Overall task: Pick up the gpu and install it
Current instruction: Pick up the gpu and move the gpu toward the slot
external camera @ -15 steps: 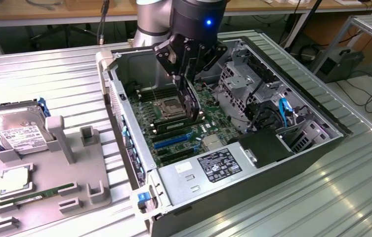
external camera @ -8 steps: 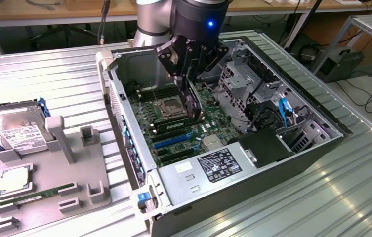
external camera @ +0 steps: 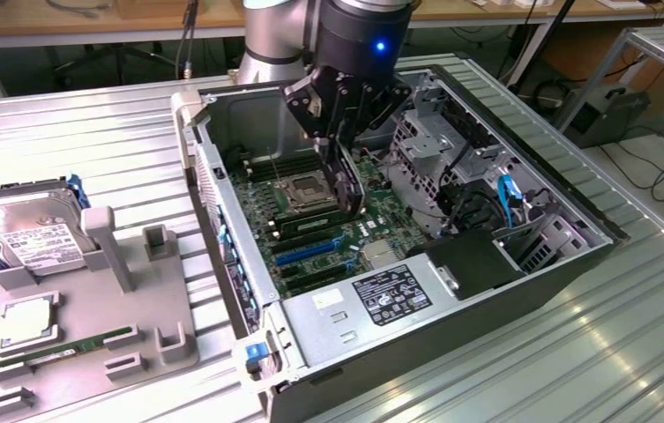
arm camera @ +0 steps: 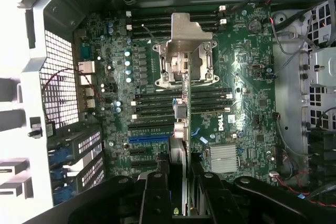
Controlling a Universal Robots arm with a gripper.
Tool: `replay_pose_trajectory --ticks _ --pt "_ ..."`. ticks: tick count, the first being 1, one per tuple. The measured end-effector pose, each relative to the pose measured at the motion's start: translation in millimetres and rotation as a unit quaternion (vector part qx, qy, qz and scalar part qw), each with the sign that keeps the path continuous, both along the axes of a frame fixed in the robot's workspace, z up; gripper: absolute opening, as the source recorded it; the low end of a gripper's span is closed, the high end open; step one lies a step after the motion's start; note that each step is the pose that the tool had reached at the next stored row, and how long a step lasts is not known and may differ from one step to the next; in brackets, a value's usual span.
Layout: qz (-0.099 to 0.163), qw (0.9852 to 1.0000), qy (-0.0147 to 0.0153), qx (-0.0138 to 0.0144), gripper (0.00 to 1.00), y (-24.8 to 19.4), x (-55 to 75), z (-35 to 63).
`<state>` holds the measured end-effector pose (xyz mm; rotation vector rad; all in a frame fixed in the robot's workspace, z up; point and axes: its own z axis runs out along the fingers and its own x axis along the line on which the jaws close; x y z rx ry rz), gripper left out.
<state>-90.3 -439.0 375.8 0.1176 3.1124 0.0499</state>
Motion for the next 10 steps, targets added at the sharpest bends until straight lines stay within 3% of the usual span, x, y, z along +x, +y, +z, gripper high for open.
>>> replay_pose_trajectory --ticks 10 --pt "0.0 1.0 0.0 0.0 0.26 0.0 6.0 -4.1"
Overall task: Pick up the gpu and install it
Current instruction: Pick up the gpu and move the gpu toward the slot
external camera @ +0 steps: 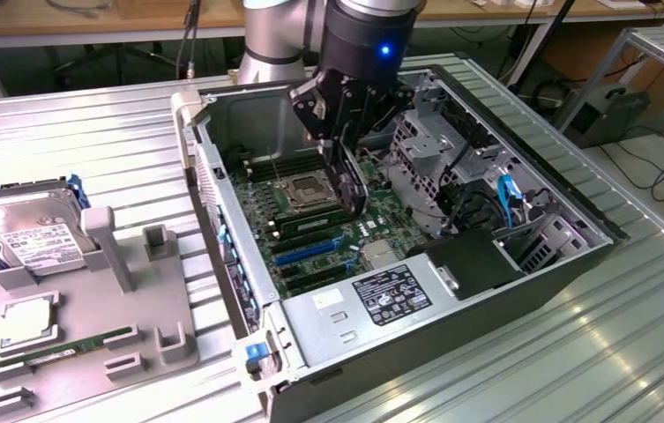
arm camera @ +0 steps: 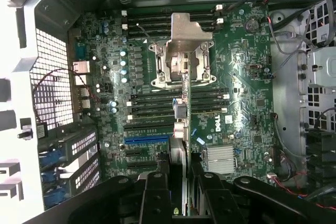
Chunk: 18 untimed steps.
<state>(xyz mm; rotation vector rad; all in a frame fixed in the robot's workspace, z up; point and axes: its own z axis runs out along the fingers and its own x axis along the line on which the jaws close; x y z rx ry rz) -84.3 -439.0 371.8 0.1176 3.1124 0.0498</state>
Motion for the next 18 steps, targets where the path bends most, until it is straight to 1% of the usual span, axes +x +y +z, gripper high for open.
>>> replay_pose_trajectory --ticks 9,18 --pt "0.0 1.0 0.0 0.0 0.26 1.0 7.3 -3.3" --pt "0.0 1.0 0.0 0.0 0.26 5.5 15.9 -6.4"
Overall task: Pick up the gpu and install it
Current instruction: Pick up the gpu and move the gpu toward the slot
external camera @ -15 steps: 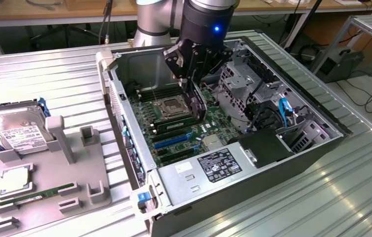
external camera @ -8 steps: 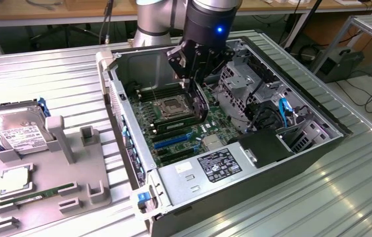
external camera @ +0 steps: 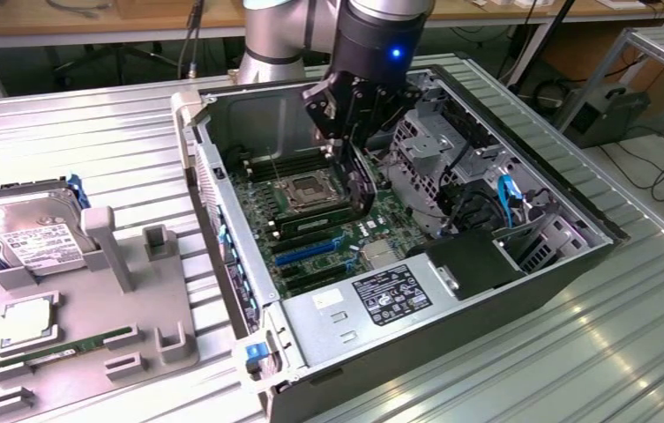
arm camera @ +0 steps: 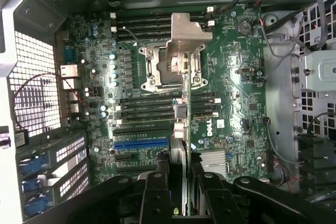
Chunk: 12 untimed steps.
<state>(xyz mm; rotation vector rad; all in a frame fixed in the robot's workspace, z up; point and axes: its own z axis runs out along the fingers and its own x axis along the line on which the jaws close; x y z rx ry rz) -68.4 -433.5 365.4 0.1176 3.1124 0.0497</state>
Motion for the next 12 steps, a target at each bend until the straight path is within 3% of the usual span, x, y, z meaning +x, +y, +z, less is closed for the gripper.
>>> replay_pose_trajectory --ticks 12 --pt "0.0 1.0 0.0 -0.0003 0.26 4.8 11.0 -4.4"
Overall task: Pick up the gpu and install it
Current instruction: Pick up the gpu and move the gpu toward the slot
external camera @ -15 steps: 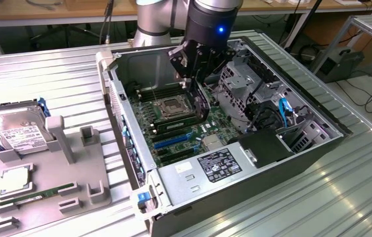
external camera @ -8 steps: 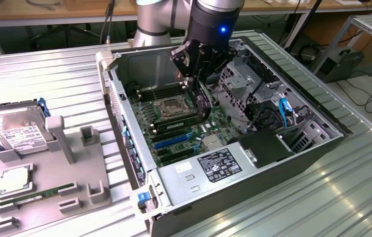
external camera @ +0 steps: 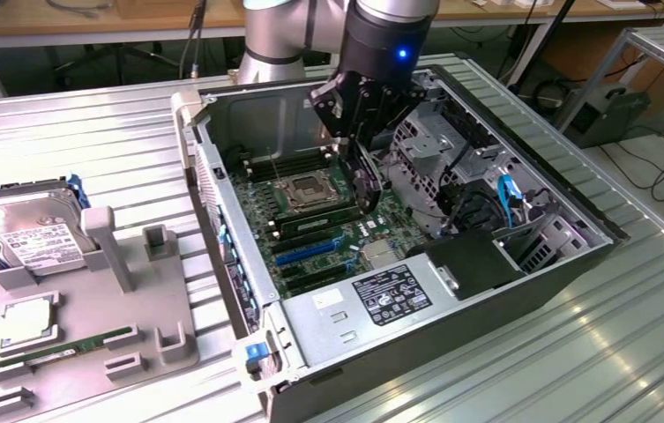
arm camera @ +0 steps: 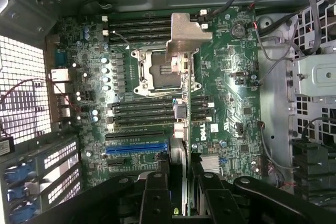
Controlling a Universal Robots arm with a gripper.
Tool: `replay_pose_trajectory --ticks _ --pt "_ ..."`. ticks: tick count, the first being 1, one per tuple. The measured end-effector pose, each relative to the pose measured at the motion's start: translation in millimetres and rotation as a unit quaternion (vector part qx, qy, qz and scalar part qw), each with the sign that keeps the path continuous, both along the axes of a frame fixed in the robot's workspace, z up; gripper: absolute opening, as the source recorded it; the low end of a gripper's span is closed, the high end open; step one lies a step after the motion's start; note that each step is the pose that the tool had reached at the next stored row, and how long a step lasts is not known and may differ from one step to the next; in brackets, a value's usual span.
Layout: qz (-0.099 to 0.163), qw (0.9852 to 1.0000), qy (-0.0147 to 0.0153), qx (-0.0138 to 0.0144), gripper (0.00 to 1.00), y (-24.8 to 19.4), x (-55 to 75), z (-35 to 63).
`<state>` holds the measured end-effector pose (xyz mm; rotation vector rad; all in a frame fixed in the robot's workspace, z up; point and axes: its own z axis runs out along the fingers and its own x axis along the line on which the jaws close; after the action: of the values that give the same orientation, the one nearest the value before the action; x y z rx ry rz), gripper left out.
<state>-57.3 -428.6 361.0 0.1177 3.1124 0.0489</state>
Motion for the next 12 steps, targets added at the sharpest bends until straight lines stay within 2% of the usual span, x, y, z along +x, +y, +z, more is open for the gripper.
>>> replay_pose_trajectory --ticks 12 --pt "0.0 1.0 0.0 -0.0001 0.26 1.8 10.4 -2.1"
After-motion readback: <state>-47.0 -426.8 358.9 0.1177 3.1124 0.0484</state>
